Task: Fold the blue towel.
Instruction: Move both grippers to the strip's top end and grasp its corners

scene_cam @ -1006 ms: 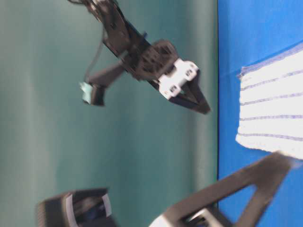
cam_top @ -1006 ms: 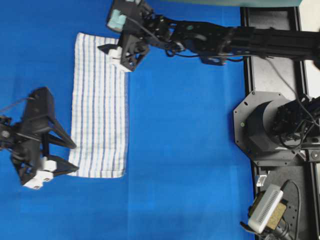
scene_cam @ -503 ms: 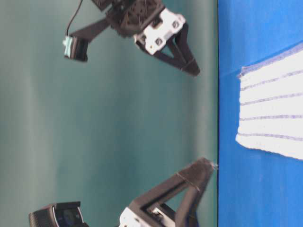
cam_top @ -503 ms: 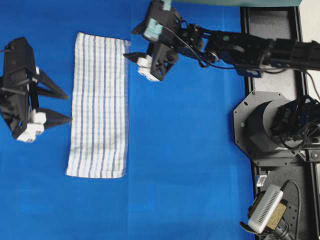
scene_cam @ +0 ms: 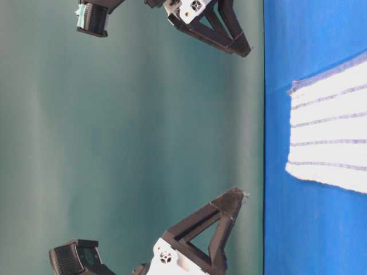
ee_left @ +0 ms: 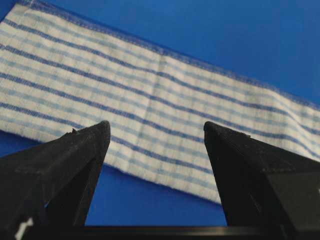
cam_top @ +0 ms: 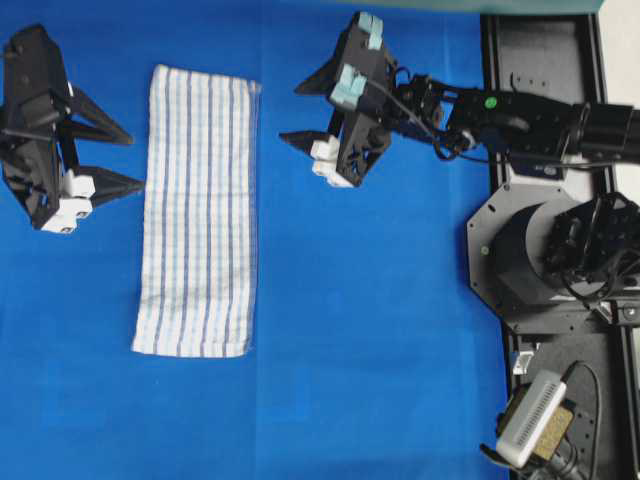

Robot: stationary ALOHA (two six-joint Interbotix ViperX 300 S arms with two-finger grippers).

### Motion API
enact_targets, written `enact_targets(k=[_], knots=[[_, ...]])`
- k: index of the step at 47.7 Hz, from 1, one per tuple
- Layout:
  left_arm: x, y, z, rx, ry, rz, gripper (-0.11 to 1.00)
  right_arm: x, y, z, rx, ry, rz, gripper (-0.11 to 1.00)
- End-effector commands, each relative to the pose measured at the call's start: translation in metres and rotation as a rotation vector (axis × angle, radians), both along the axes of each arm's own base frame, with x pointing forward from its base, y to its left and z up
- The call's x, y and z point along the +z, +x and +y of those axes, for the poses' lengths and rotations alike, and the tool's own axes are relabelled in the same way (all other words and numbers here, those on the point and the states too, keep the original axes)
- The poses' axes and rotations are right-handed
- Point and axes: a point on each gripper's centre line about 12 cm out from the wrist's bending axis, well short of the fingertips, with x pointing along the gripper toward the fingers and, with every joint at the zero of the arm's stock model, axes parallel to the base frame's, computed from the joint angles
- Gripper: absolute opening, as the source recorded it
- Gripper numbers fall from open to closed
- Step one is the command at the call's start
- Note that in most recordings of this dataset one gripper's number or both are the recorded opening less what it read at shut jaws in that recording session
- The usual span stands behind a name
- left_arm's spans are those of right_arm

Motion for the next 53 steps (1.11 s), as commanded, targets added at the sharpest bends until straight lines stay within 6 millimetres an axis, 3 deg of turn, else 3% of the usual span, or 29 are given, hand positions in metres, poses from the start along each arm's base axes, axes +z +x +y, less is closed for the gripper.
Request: enact_targets(k=[1, 11, 28, 43, 53], knots=[[0.01, 0.001, 0.009, 0.02, 0.014, -0.033, 0.69, 0.011, 0.007, -0.005, -0.01, -0.018, -0.046, 0.91], [-0.007, 0.002, 0.053, 0.104, 0.086, -0.028, 0.7, 0.002, 0.016, -0.034, -0.072, -0.027, -0.042, 0.91], [-0.044, 0.012, 0.12, 0.209, 0.172, 0.014, 0.69, -0.041, 0.039, -0.069, -0.132, -0.025, -0.014, 0.91], [-0.082, 0.026, 0.141, 0.239, 0.167, 0.041, 0.68, -0.076, 0.044, -0.081, -0.155, -0.021, 0.007, 0.9], [-0.099, 0.03, 0.142, 0.236, 0.156, 0.068, 0.66, -0.092, 0.047, -0.082, -0.156, -0.015, 0.021, 0.88]])
